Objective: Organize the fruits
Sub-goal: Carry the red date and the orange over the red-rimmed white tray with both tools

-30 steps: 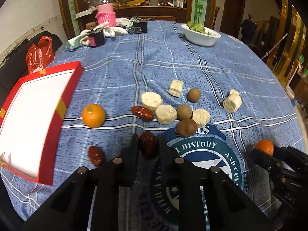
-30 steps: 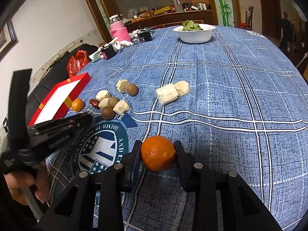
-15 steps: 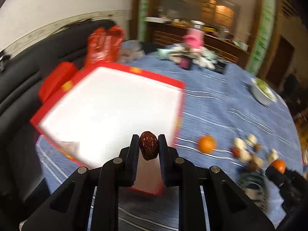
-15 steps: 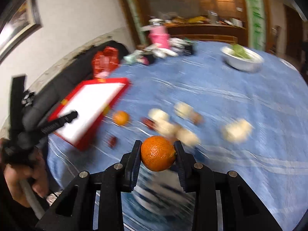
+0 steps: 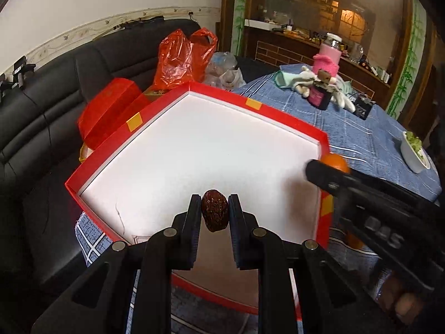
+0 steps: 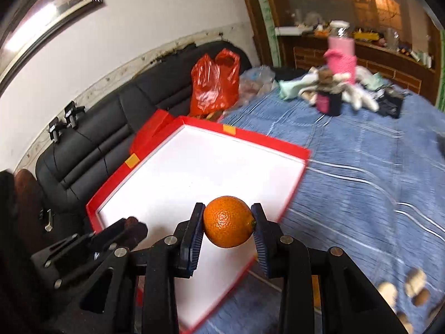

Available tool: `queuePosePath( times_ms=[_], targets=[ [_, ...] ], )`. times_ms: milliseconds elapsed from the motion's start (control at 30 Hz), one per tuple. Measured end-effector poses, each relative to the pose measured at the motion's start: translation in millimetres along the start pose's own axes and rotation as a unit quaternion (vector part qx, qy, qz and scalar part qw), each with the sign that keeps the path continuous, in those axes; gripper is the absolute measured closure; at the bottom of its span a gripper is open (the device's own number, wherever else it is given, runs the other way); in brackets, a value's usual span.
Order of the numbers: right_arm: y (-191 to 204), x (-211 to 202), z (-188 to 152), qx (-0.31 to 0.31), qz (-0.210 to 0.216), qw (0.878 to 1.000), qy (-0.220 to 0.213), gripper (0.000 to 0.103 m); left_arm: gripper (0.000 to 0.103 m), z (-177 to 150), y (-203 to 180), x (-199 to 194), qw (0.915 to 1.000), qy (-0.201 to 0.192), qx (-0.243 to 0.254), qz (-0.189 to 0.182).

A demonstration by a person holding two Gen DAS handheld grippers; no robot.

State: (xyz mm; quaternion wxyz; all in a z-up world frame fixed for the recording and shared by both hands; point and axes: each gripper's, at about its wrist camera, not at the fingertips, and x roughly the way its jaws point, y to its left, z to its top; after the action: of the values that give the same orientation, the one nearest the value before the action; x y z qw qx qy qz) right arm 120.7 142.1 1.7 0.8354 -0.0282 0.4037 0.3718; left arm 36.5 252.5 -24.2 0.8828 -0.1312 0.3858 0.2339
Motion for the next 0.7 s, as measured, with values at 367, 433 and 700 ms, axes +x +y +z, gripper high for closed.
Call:
queuePosePath(
  times_ms=[367,433,700],
  targets=[
    [-1,60,-8,-0.002,-0.028,0.997,0.072,0.07,0.086,-8,-3,24,0.9992,0.034,0.018,0.008],
    [-4,56,-11,0.0,-0.042,0.996,0.077,0.07,0.086,-12,-9,25,0.9989,0.039,0.025,0.006],
    [-28,20,-38,0.026,-0.087,0.993,0.078,0.07,0.086,-24,-39,20,0.9974,0.038,0.06,-0.014]
  ],
)
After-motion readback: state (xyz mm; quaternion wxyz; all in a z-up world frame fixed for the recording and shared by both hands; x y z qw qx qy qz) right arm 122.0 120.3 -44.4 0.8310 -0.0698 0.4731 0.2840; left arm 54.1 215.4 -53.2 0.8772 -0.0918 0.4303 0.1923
